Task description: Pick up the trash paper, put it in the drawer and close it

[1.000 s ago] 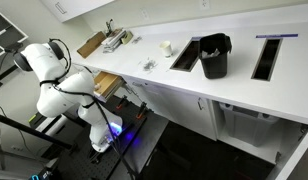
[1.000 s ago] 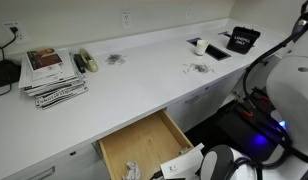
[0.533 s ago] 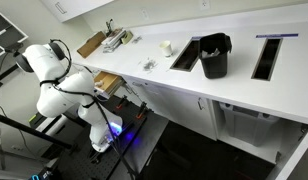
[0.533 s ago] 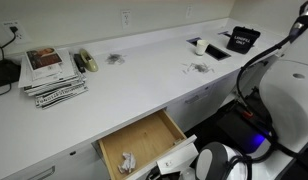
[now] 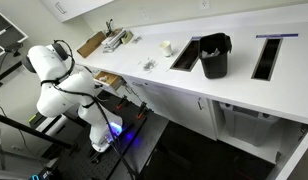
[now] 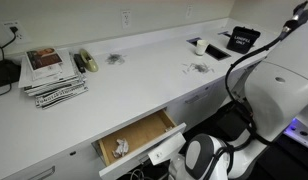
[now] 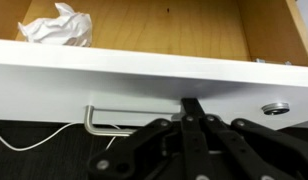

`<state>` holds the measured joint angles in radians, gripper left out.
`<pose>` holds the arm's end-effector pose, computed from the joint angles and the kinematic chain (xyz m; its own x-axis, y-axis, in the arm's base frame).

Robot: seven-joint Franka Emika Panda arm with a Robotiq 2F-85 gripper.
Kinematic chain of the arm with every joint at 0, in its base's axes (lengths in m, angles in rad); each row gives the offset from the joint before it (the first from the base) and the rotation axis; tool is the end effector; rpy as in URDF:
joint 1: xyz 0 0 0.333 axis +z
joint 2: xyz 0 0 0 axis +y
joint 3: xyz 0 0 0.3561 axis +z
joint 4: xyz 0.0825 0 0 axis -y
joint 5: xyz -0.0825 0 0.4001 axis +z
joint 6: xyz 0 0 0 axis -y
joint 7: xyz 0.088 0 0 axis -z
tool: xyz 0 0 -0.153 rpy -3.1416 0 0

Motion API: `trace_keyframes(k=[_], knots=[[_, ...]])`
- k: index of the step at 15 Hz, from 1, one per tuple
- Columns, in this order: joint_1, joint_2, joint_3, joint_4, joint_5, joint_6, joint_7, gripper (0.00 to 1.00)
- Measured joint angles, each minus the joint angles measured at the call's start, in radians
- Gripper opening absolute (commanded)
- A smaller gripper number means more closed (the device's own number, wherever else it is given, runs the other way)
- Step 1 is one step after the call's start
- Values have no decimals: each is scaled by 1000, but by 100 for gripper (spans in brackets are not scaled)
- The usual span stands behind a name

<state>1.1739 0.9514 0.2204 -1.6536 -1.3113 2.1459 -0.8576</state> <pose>0.2020 0.6490 0.0241 -0.7169 -0.0728 -0.6933 0.0090 0.9935 -0.1136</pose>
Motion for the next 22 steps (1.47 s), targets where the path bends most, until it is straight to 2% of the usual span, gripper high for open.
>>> trace_keyframes(k=[10, 22], knots=[[-64, 43, -18, 54, -93, -12, -122, 0], [-135, 62, -19, 81, -128, -12, -144, 0]])
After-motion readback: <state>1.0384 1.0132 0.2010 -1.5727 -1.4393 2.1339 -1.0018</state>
